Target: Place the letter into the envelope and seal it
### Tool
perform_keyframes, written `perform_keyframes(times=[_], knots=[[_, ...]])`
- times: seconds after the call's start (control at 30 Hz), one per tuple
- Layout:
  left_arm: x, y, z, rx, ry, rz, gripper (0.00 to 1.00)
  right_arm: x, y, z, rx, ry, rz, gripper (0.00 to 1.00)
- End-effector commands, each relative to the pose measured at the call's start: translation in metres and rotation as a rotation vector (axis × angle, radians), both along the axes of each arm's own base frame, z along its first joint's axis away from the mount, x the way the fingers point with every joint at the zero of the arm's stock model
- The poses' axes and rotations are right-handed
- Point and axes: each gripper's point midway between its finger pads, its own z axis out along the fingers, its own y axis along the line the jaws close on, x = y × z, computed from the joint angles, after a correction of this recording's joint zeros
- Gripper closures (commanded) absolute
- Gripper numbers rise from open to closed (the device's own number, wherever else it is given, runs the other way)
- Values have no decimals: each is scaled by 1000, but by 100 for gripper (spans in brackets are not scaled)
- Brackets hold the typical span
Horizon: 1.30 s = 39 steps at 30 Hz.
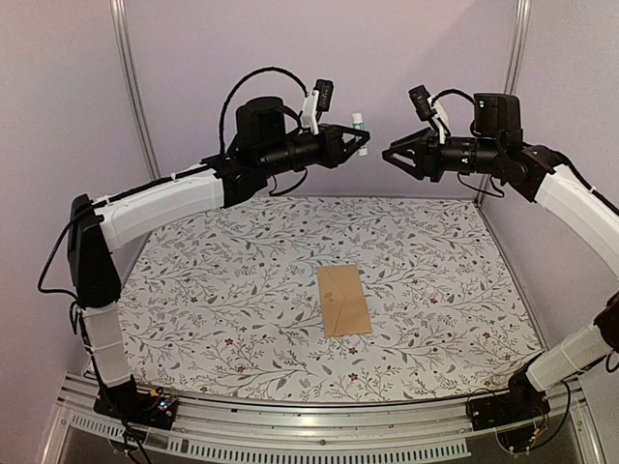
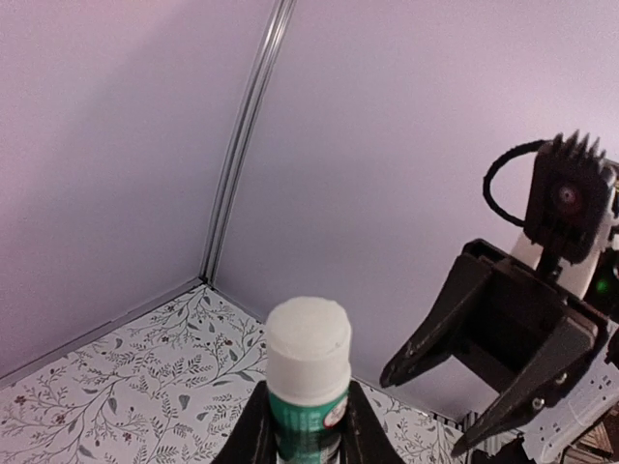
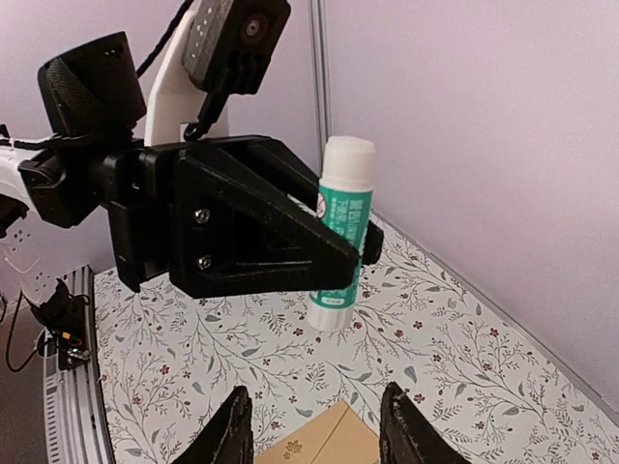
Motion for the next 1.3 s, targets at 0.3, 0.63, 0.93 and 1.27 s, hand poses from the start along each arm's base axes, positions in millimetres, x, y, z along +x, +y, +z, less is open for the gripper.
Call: perform_keyframes(times=[0.3, 0.63, 0.93, 1.27], knots=[[-80, 5, 35, -92, -137, -436, 100, -61, 24, -14, 91, 191, 627, 52], [-78, 0, 32, -100, -100, -467, 100, -62, 38, 1, 137, 144, 653, 50], [-77, -3, 28, -100, -78, -476, 100, -68, 36, 20, 184, 152, 660, 55], [-72, -1, 29, -101, -81, -438, 100, -60, 37, 15, 189, 195, 606, 80]])
